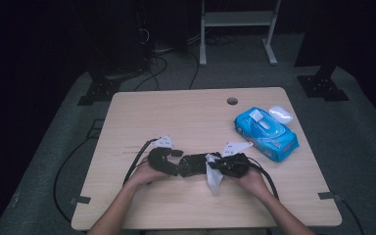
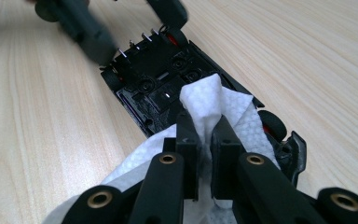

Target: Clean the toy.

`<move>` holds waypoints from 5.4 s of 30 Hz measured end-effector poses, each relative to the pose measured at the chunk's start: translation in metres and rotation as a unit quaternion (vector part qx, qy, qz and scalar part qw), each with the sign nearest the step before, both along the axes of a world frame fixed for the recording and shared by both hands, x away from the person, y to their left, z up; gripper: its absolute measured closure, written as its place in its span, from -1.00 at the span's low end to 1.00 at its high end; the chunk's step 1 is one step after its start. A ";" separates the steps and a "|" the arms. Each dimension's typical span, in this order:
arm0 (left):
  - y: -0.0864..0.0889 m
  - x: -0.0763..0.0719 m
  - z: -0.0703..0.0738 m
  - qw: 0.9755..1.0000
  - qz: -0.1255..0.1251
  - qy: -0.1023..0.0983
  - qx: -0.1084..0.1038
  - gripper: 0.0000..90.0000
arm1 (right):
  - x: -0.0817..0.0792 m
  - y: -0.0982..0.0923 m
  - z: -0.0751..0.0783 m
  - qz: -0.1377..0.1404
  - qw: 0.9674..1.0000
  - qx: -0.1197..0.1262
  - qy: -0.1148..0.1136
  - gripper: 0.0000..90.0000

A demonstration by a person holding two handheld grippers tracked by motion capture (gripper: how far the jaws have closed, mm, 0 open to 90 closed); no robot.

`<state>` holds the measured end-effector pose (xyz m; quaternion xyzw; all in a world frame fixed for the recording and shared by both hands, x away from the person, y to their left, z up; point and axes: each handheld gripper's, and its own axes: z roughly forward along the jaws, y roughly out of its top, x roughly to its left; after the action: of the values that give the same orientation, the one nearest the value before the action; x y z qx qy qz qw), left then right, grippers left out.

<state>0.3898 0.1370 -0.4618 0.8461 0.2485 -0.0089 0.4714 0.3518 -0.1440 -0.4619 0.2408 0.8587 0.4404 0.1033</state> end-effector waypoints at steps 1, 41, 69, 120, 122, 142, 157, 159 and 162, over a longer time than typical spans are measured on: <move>-0.002 0.003 -0.002 1.000 0.005 0.007 0.001 -0.53 | 0.000 0.000 0.000 0.002 1.000 -0.003 -0.003 0.86; -0.018 -0.041 0.000 0.974 -0.024 -0.210 0.082 -0.35 | 0.007 0.012 0.034 -0.014 0.999 0.035 -0.025 0.86; -0.011 -0.036 -0.006 0.977 0.000 -0.200 0.079 0.08 | 0.009 0.027 0.030 0.005 0.999 0.040 0.000 0.87; -0.003 -0.034 -0.012 0.986 -0.008 -0.156 0.049 0.28 | 0.009 0.060 0.031 0.018 0.999 0.036 -0.016 0.87; -0.003 -0.034 -0.012 0.986 -0.008 -0.156 0.049 0.28 | 0.006 0.068 0.030 0.031 0.998 0.046 -0.013 0.87; -0.002 -0.034 -0.013 0.987 -0.007 -0.152 0.043 0.28 | 0.001 0.085 0.026 0.045 0.997 0.049 -0.025 0.87; -0.002 -0.034 -0.013 0.986 -0.008 -0.157 0.048 0.28 | 0.005 0.086 0.029 0.043 0.998 0.035 -0.031 0.87; -0.002 -0.034 -0.013 0.987 -0.007 -0.156 0.047 0.28 | 0.007 0.076 0.030 0.032 0.998 0.032 -0.032 0.87; -0.001 -0.034 -0.013 0.986 -0.008 -0.159 0.048 0.28 | 0.008 0.064 0.031 0.018 0.999 0.026 -0.035 0.87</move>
<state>0.3563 0.1357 -0.4750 0.8604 0.1640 0.1336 0.4636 0.3602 -0.0804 -0.4310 0.2126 0.8471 0.4724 0.1191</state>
